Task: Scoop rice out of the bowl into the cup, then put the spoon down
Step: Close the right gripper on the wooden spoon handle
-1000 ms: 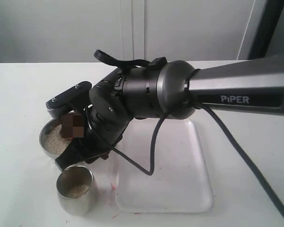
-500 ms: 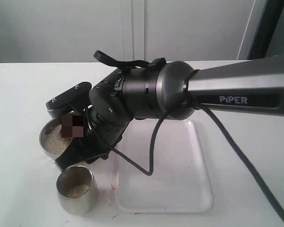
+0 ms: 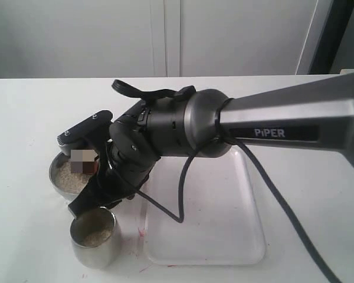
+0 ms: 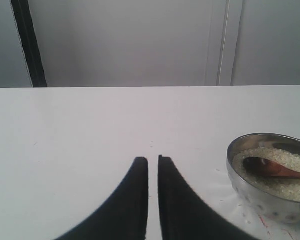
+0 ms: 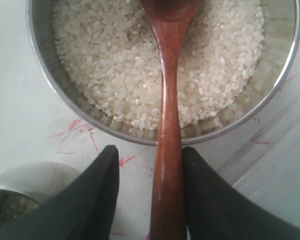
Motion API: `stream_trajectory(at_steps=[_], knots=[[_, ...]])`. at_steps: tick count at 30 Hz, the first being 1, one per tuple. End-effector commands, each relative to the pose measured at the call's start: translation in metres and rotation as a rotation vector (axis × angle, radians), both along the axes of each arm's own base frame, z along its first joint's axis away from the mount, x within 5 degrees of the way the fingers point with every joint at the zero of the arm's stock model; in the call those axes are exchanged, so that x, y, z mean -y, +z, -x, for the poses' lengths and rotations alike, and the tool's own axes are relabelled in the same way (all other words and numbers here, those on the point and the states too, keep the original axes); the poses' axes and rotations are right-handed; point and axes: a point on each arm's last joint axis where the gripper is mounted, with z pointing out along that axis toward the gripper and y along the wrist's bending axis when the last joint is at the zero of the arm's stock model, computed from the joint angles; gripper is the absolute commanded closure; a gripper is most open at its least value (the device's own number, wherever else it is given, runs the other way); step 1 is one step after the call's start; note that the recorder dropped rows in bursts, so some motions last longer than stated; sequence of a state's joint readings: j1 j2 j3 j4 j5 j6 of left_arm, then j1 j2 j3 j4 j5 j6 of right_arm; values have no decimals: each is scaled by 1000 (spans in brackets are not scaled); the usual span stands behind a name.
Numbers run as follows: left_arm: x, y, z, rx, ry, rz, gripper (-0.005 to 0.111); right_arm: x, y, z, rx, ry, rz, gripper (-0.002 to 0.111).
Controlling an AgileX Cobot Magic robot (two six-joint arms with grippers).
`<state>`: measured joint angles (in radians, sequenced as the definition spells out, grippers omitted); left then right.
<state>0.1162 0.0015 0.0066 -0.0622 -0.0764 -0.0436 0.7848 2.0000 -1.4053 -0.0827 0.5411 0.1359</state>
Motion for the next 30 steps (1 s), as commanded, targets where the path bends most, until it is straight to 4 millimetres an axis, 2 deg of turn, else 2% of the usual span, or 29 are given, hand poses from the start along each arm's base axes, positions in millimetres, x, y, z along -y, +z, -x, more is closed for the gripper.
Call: stream_trajectory(at_steps=[1,17,24,30], knots=[[0,3,1,14,-6,8,92,1,6,-4,27,-2,-21,70],[0,3,1,14,-6,8,92,1,7,-4,28,-2,-23,71],[0,3,1,14,-6,8,92,1,10,-3,34,-1,-26,85],[0,3,1,14,-6,8,92,3,14,-2,35,-4,-28,102]])
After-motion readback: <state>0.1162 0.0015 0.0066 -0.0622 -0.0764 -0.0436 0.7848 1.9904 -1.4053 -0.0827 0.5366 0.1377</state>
